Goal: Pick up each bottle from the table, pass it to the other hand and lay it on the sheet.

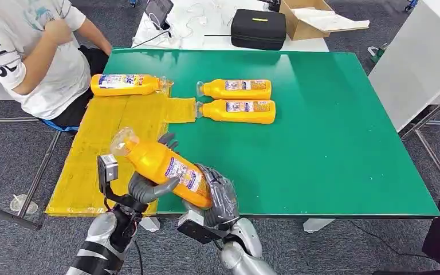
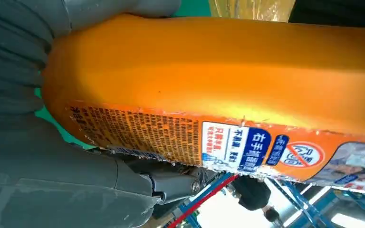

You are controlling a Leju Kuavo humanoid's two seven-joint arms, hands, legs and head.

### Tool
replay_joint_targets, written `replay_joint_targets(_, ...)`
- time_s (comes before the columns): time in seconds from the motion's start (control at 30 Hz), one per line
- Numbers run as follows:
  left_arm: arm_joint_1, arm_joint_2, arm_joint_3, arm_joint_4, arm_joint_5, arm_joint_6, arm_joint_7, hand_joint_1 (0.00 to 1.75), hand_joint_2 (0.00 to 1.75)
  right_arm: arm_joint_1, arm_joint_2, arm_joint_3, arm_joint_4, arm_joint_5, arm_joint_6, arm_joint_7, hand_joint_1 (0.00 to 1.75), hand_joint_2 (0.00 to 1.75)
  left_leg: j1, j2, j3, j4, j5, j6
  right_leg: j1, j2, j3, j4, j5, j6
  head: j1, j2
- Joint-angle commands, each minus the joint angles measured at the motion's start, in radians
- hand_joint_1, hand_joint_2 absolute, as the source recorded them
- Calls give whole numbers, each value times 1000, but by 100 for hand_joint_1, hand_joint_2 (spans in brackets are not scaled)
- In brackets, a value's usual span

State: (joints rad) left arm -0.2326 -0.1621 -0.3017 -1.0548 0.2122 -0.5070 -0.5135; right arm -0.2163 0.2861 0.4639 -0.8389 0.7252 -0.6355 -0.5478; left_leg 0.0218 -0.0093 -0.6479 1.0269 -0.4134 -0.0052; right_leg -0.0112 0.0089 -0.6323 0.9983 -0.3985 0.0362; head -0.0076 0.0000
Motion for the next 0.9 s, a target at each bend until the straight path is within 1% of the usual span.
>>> replay_joint_targets(0.03,-38,22,-44,48,46,-68,-14,175,175,-38,-9,62,105,28,23,15,173,175,0,0,3,-1,-1,1,0,-1,3,-1,-1,-1,0,0)
replay_joint_targets(0.07,-38,24,-48,45,40,-67,-13,175,175,-37,-7,62,107,29,22,16,169,175,0,1,5,-1,-1,1,0,-1,5,-1,-1,-1,0,0)
replay_joint_targets(0.13,-40,32,-60,36,-20,-15,-29,175,175,-38,-3,58,112,20,21,14,166,175,0,0,2,-1,0,1,0,-1,2,-1,0,-1,0,0)
replay_joint_targets(0.17,-41,31,-58,37,-32,-6,-35,175,175,-38,-3,58,113,18,21,13,162,175,0,0,5,-1,-1,1,0,-1,5,-1,-1,-1,0,0)
replay_joint_targets(0.23,-46,32,-59,41,-67,18,-38,175,175,-39,-4,59,113,16,23,15,164,175,0,0,2,-1,0,1,0,-1,3,-1,-1,-1,0,0)
replay_joint_targets(0.27,-48,31,-54,44,-92,45,-41,175,175,-39,-3,57,111,12,25,17,164,175,0,0,5,-1,-1,1,0,-2,5,-1,-1,-1,0,0)
replay_joint_targets(0.3,-49,30,-52,44,-96,43,-45,175,175,-38,-3,56,110,8,29,15,164,175,0,0,3,-1,-1,1,1,-1,4,-1,-1,-1,0,0)
replay_joint_targets(0.33,-50,25,-41,48,-100,50,-46,175,175,-38,-3,56,110,8,26,16,157,175,0,0,6,-1,-1,1,1,-2,6,-1,-2,-1,0,0)
replay_joint_targets(0.37,-51,25,-41,48,-100,47,-47,175,175,-38,-3,55,110,7,25,16,141,175,-1,1,8,-1,-2,2,0,-2,8,-1,-2,-2,0,0)
replay_joint_targets(0.4,-50,23,-31,48,-94,47,-48,175,175,-37,-2,48,106,-4,26,15,140,175,0,0,3,-1,0,1,0,-1,3,-1,-1,-1,0,0)
replay_joint_targets(0.43,-50,23,-30,47,-95,48,-47,175,175,-37,-1,46,105,-6,28,15,68,175,0,0,5,-1,-1,1,1,-2,6,-1,-2,-1,0,0)
replay_joint_targets(0.47,-48,23,-25,44,-96,50,-45,175,175,-38,-3,42,98,-15,37,16,0,175,0,0,3,-1,0,1,0,-1,3,0,-1,-1,0,0)
replay_joint_targets(0.53,-47,22,-21,41,-98,53,-43,175,175,-39,-4,37,90,-21,37,15,0,175,0,0,4,-1,-1,1,0,-1,4,-1,-1,-1,0,0)
replay_joint_targets(0.6,-47,22,-21,41,-98,53,-43,175,175,-39,-4,37,90,-21,37,15,0,175,0,0,2,-1,0,1,0,-1,2,0,0,-1,0,0)
replay_joint_targets(0.63,-47,22,-21,41,-98,53,-43,175,175,-39,-4,37,90,-21,37,15,0,175,0,0,5,-1,-1,1,1,-2,5,-1,-1,-1,0,0)
replay_joint_targets(0.67,-47,22,-21,41,-98,53,-43,175,175,-39,-4,37,90,-21,37,15,0,175,0,0,3,-1,0,1,0,-2,3,0,-1,-1,0,0)
replay_joint_targets(0.7,-46,21,-21,39,-102,56,-43,175,175,-37,-4,33,87,-26,38,18,0,175,0,0,6,-1,-1,2,0,-2,6,-1,-2,-1,0,0)
replay_joint_targets(0.73,-45,20,-17,38,-106,63,-42,175,175,-37,-4,31,85,-25,37,23,0,175,0,0,3,-1,0,1,0,-1,3,0,-1,-1,0,0)
replay_joint_targets(0.8,-46,19,-9,38,-111,77,-40,175,175,-33,0,21,72,-32,15,18,0,175,-1,1,9,-1,-2,2,0,-2,9,-1,-2,-2,0,0)
replay_joint_targets(0.83,-46,17,-2,37,-111,82,-40,175,175,-33,0,18,66,-30,7,24,0,0,-1,1,9,-1,-2,2,0,-1,9,-1,-2,-2,0,0)
replay_joint_targets(0.9,-44,13,24,32,-105,98,-38,175,175,-24,0,5,30,-46,6,26,0,0,0,0,2,0,0,1,0,-1,3,0,-1,-1,0,0)
